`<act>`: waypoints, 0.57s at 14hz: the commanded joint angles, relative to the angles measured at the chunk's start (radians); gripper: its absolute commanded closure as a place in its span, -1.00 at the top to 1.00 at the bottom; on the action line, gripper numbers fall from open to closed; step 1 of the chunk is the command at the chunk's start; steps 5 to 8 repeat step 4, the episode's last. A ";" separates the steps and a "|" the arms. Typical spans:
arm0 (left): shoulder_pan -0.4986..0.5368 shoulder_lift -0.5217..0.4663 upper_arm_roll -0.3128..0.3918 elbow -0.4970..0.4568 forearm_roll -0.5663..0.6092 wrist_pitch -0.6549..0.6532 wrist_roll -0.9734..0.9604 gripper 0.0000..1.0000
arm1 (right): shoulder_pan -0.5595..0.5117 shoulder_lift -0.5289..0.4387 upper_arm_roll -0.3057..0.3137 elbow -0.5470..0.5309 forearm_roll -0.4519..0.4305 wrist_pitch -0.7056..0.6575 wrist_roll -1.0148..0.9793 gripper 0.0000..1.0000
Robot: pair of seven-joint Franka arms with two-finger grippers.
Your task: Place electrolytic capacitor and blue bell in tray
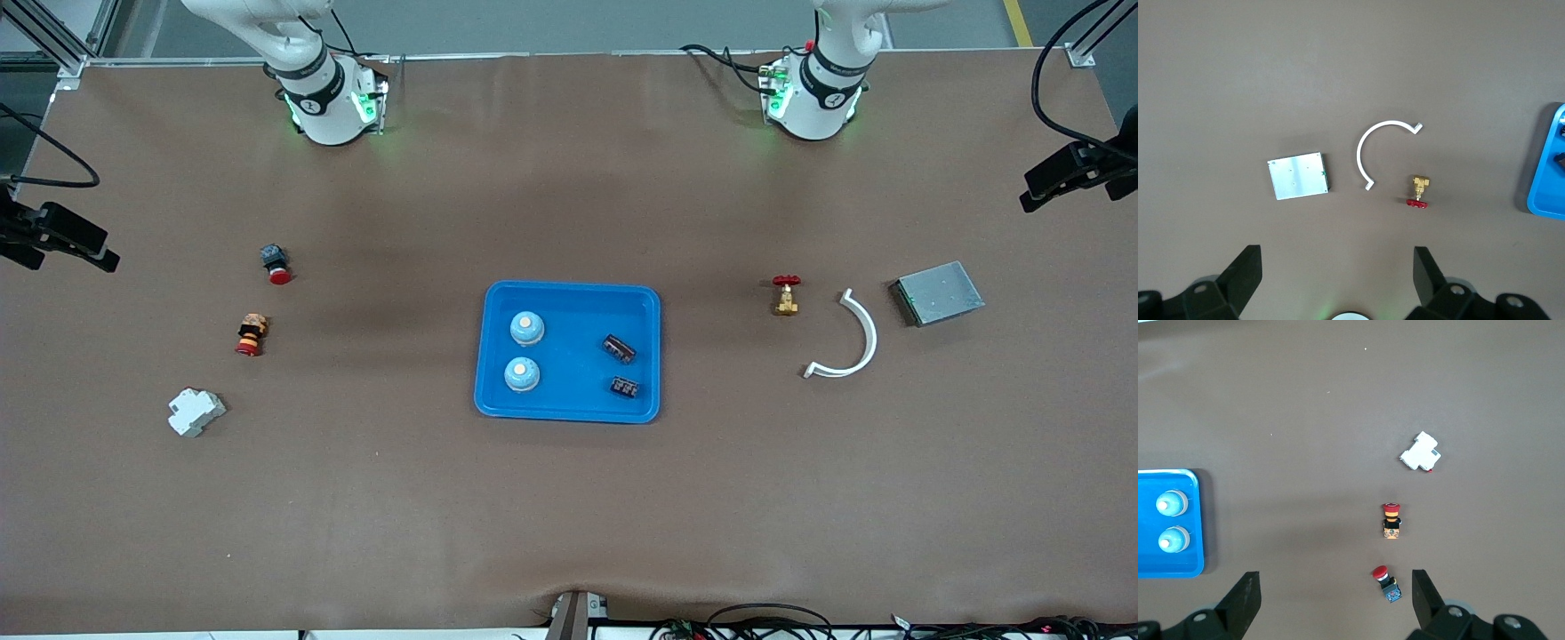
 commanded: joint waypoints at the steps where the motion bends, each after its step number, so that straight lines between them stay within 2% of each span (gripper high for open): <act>1: 0.002 -0.016 -0.003 -0.005 -0.017 0.000 0.023 1.00 | -0.011 -0.026 0.008 -0.021 0.011 0.011 0.005 1.00; 8: -0.003 -0.018 -0.007 -0.006 -0.018 -0.005 0.023 1.00 | -0.012 -0.026 0.008 -0.020 0.011 0.009 0.005 1.00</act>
